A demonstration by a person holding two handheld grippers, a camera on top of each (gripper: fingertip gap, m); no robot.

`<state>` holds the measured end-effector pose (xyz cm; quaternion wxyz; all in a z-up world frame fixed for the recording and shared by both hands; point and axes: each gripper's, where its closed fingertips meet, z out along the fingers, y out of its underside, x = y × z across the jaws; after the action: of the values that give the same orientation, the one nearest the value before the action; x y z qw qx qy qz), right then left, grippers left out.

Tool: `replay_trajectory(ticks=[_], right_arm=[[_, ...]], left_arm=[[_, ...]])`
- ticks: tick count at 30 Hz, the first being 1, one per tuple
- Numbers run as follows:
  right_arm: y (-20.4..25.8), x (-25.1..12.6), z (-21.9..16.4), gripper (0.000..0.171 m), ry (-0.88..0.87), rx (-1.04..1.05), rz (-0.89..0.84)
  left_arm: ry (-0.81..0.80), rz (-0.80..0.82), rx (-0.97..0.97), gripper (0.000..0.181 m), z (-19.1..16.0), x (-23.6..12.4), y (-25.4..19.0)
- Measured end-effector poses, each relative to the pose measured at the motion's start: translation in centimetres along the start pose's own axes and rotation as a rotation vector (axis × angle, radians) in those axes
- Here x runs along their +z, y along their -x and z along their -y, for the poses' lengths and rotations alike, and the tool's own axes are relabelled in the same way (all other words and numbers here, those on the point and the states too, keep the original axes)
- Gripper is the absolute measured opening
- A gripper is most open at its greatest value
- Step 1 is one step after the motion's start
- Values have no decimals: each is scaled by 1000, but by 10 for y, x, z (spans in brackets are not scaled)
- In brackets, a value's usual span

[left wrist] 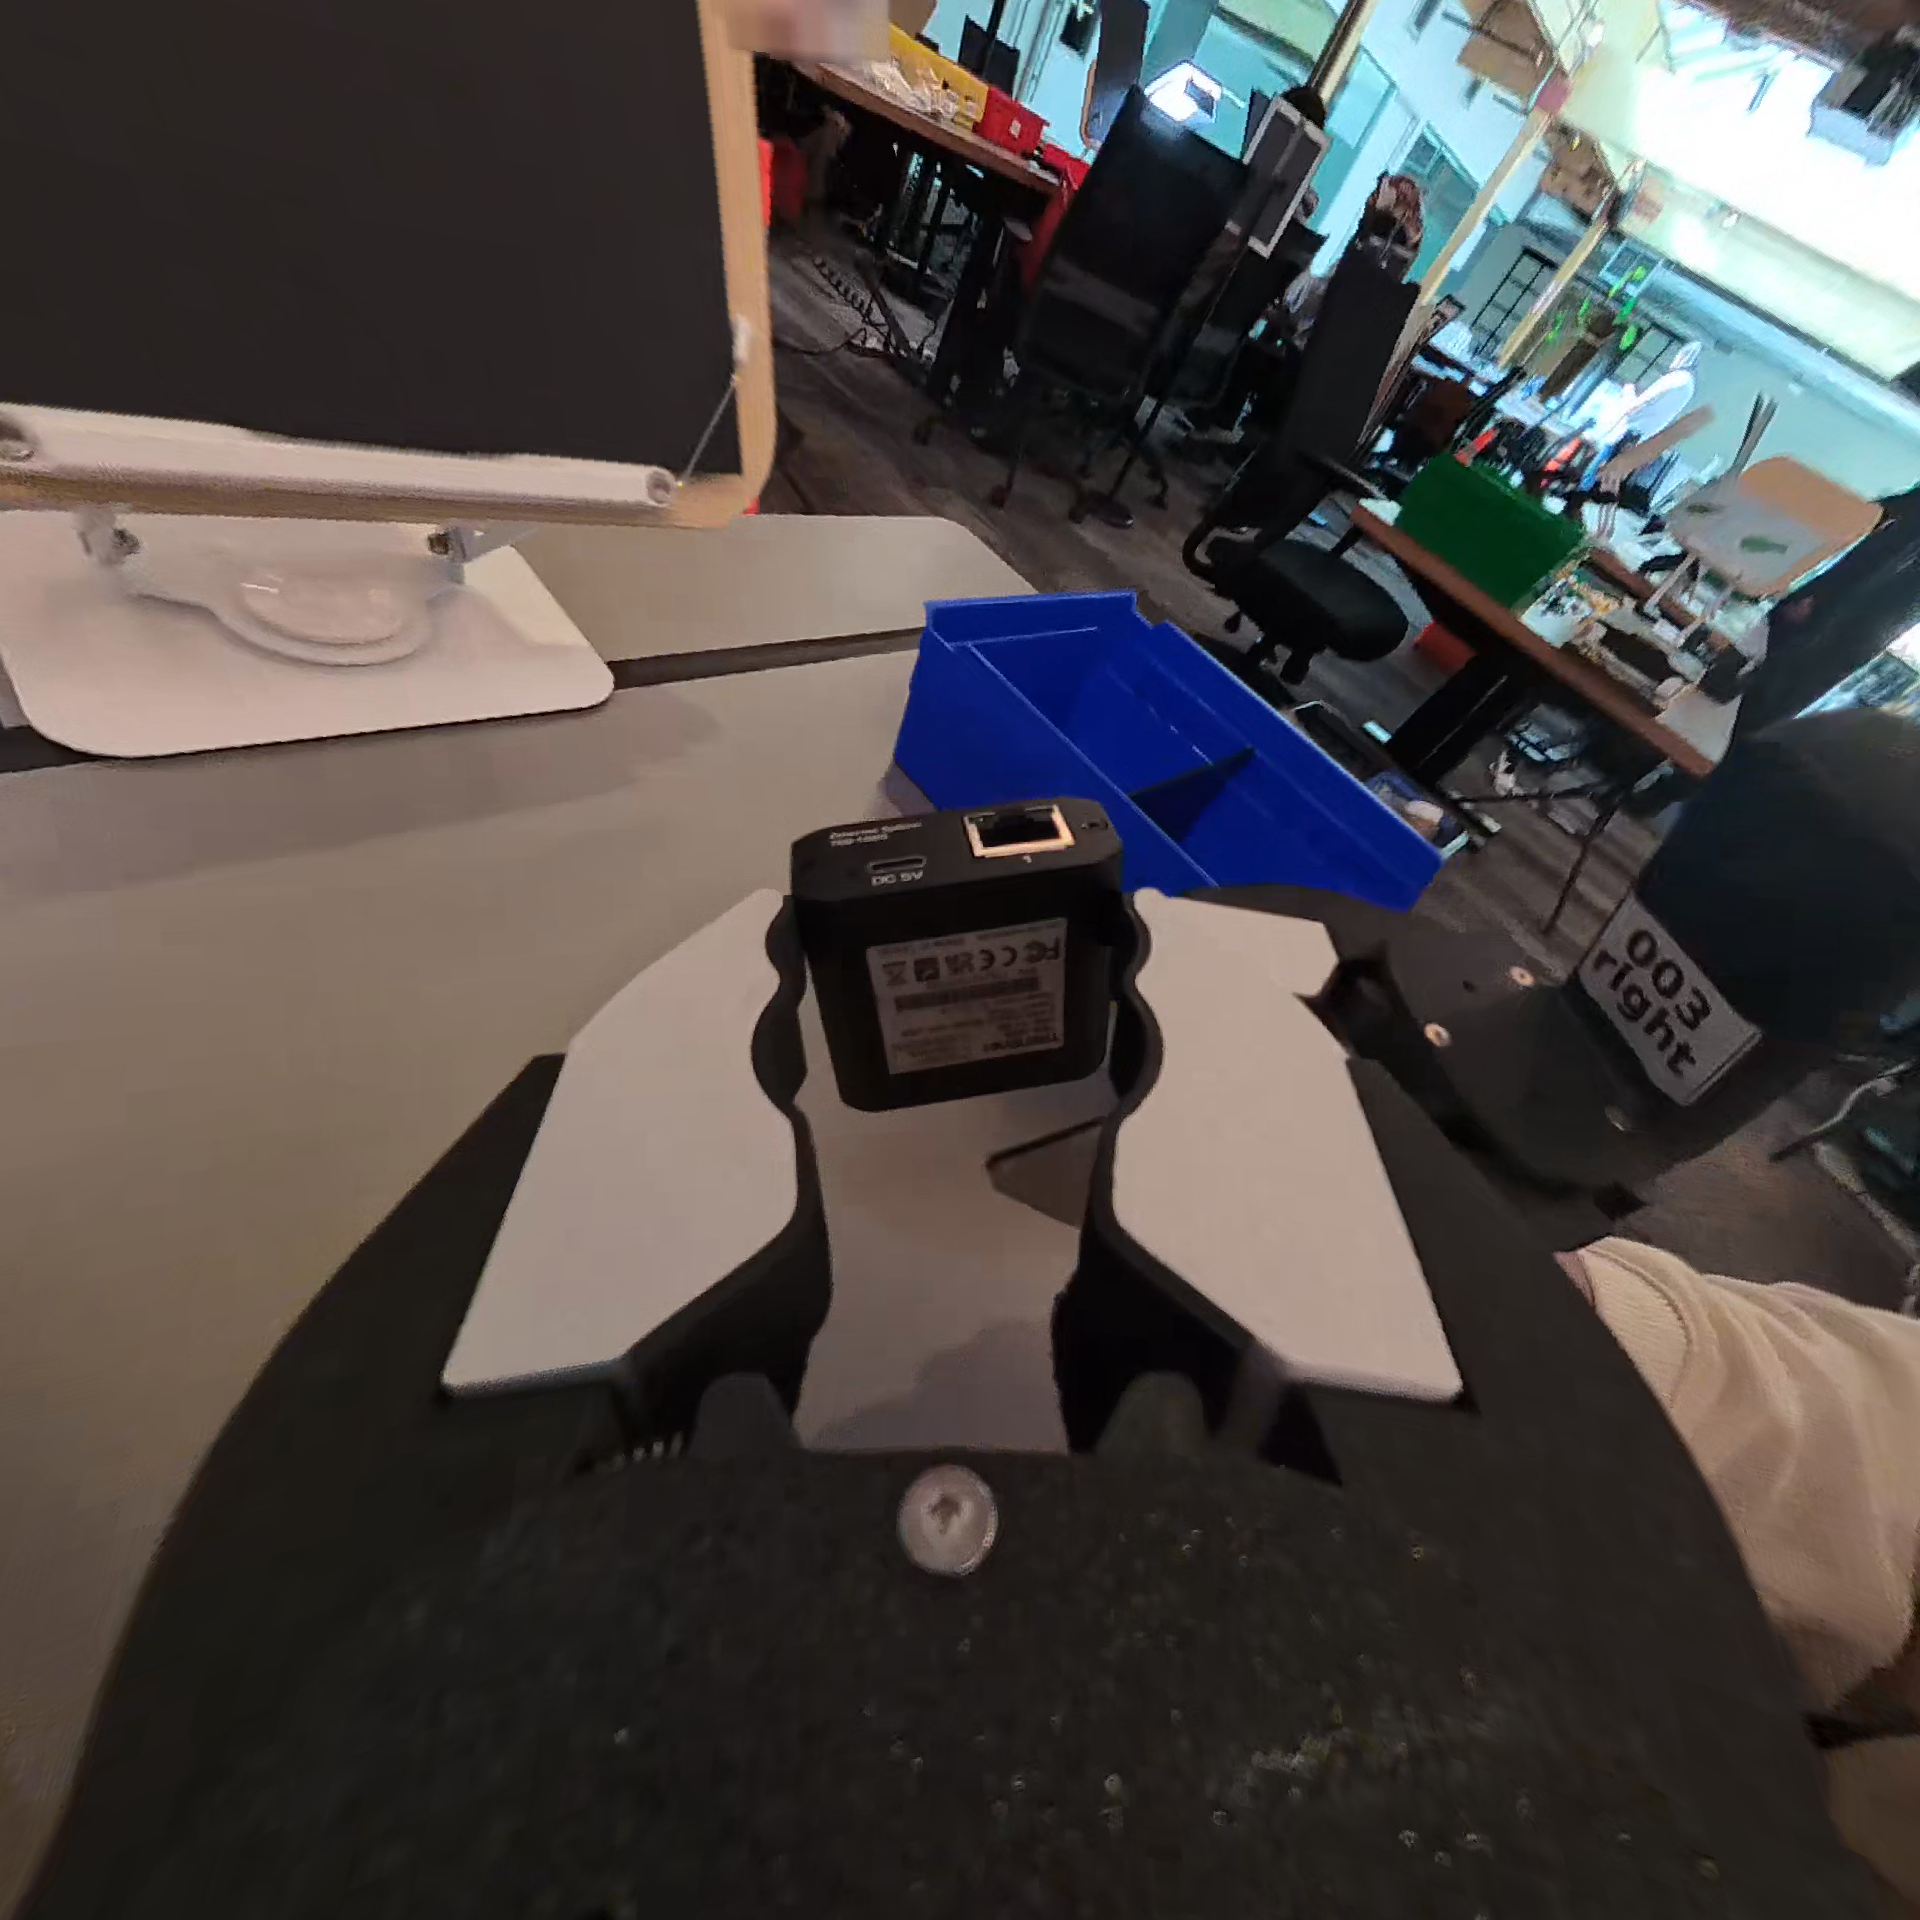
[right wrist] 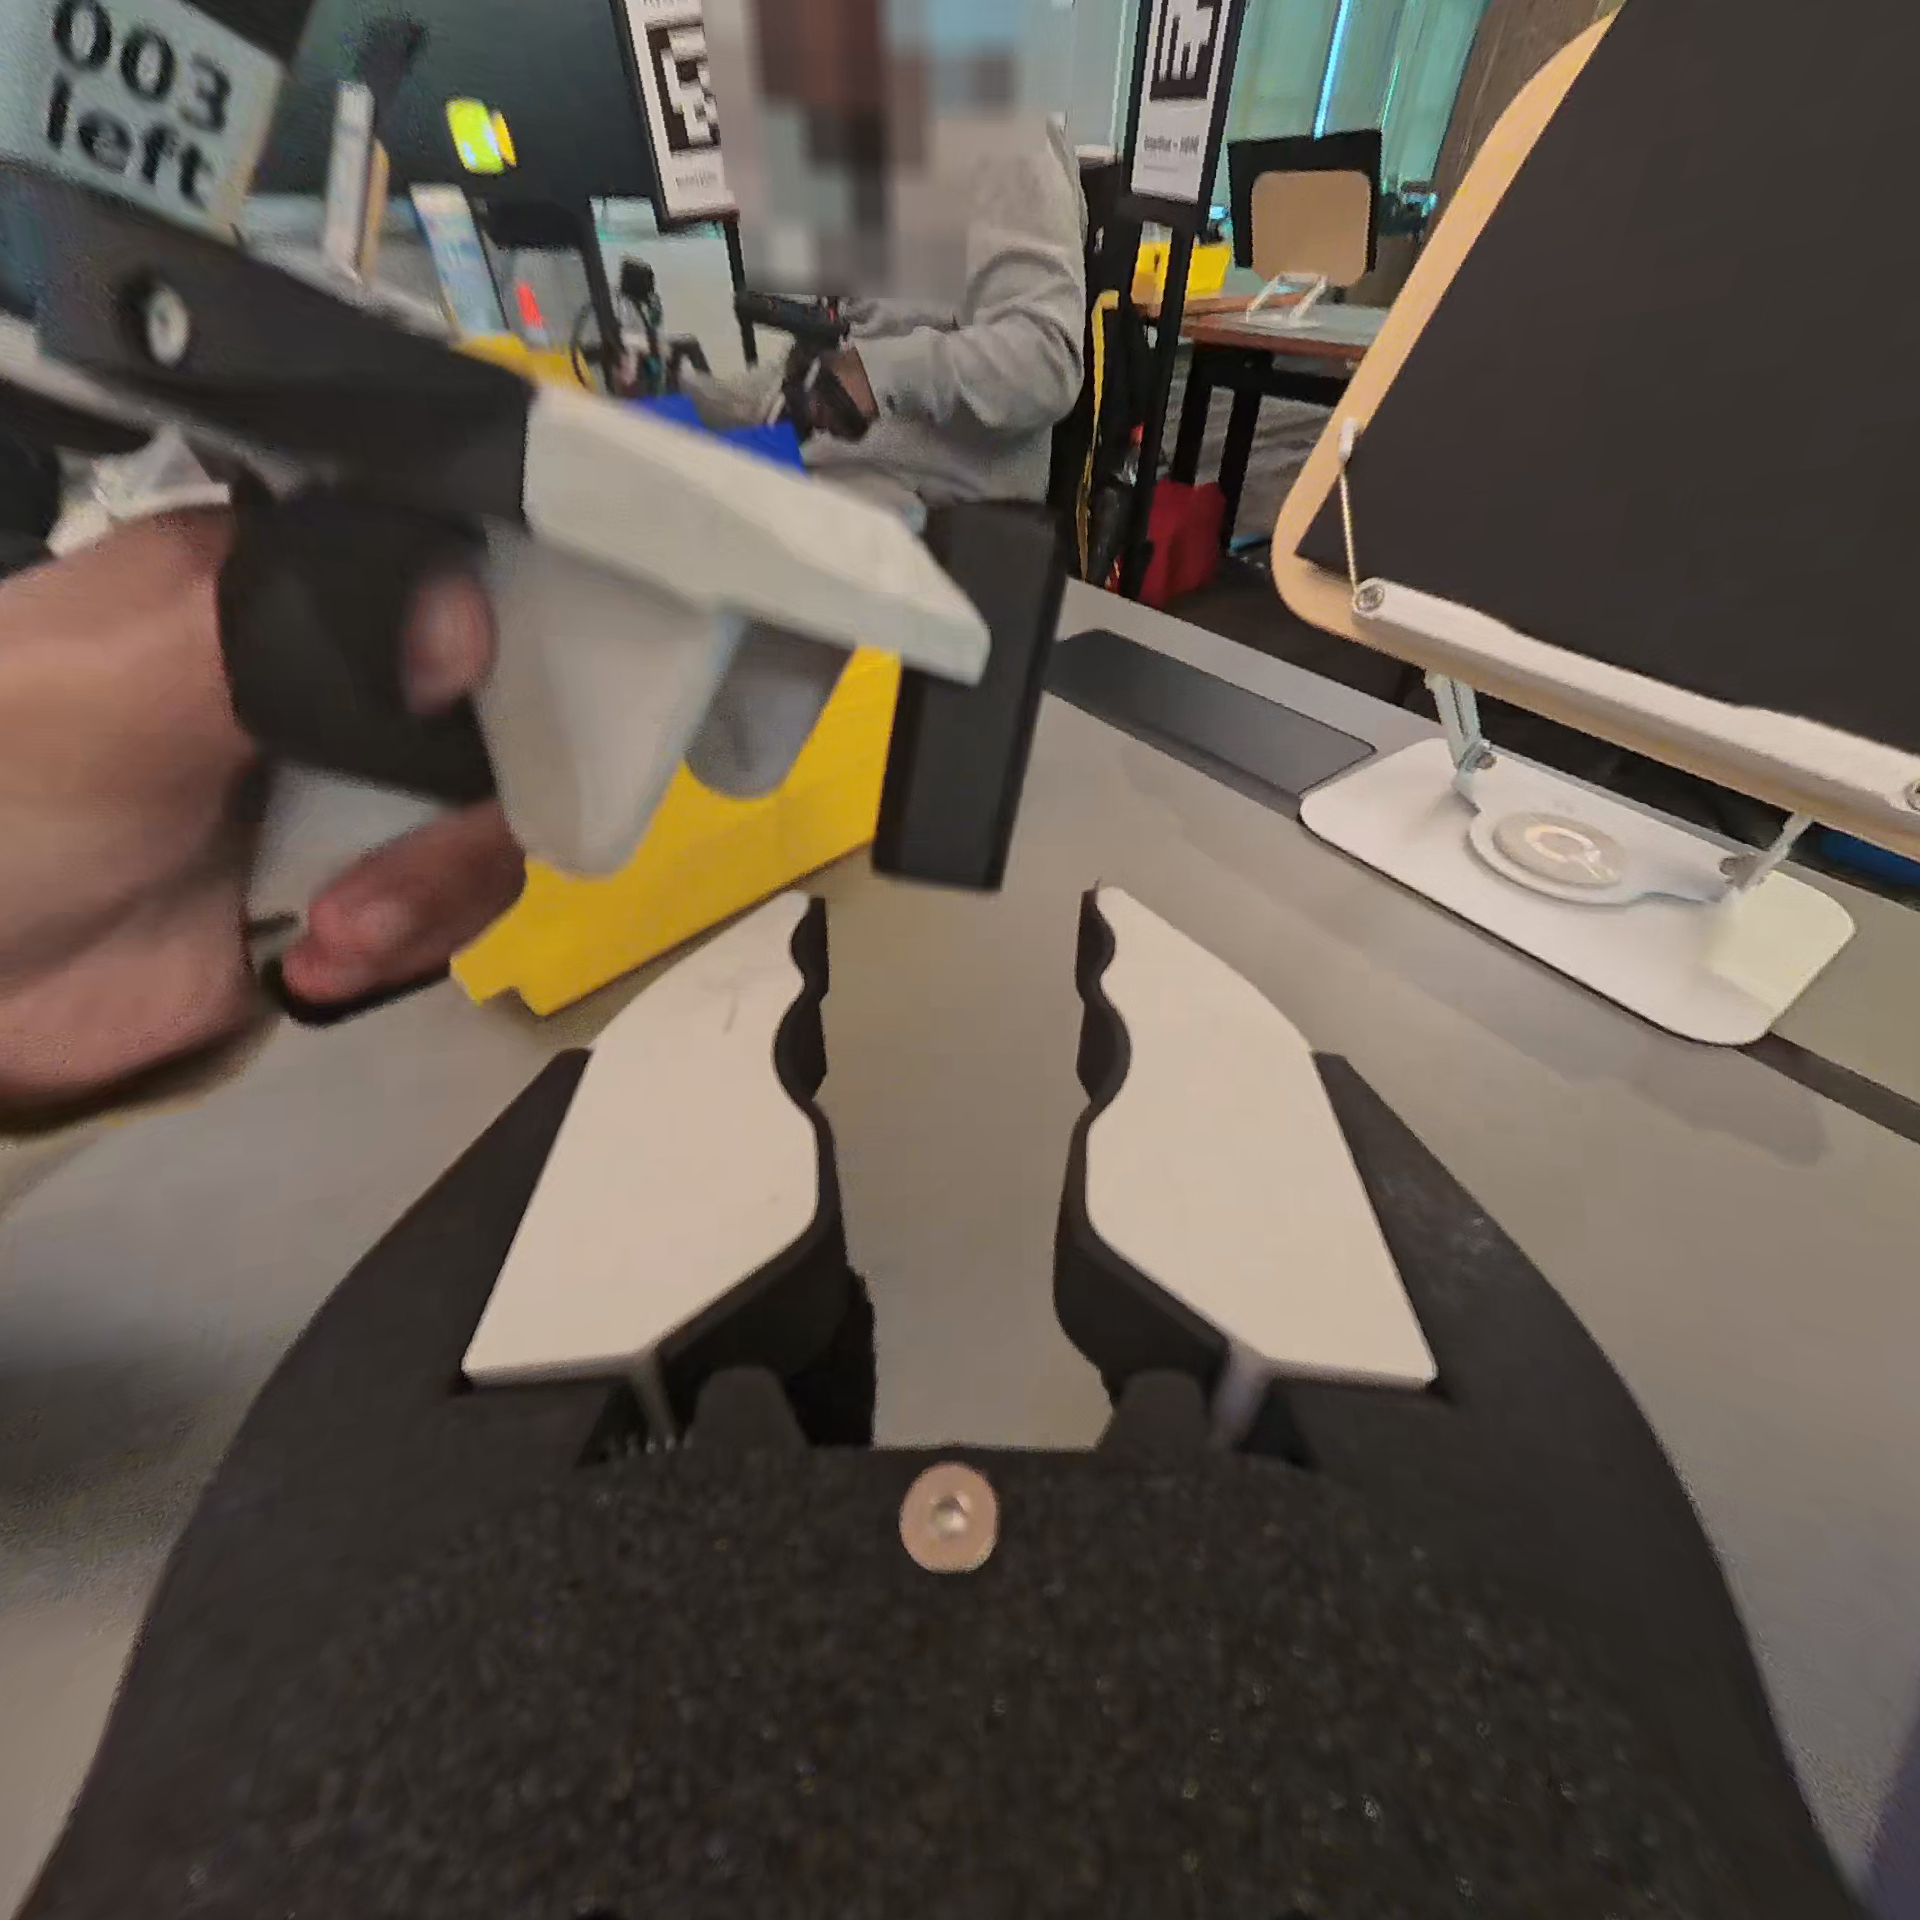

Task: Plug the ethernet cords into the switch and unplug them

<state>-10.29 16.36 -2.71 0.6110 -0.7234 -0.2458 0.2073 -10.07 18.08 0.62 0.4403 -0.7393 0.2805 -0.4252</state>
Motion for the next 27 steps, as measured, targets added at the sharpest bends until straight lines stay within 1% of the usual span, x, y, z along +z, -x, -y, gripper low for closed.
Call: replay_trajectory(ticks=[3,6,10,13,15,16,18,21,23,25,27], right_arm=[[-6,-9,10,36,-88,42,-3],[-7,-17,14,30,-143,61,30],[-11,-23,13,25,-153,5,33],[-6,-20,4,25,-116,-38,85],[-1,-17,-1,25,-110,-112,105],[2,-16,-1,25,-132,-167,109],[2,-10,-6,25,-143,-286,81],[-12,3,-8,25,-186,-479,33],[-23,16,-10,26,-226,-588,47],[-39,36,-20,25,-199,-668,13],[-45,54,-33,25,-190,-746,-2]], left_arm=[[14,7,65,56,-9,10,-17],[11,-71,60,57,-21,19,-39],[-25,-91,90,54,-32,23,-53],[-22,-58,178,53,-38,19,-51],[-7,-50,215,53,-42,14,-47],[-5,-56,220,54,-44,10,-47],[15,-37,223,47,-52,-6,-38],[24,20,186,47,-73,-44,-23],[45,54,124,46,-103,-70,-17],[61,72,44,46,-139,-93,-20],[70,74,-15,45,-173,-112,-30]])
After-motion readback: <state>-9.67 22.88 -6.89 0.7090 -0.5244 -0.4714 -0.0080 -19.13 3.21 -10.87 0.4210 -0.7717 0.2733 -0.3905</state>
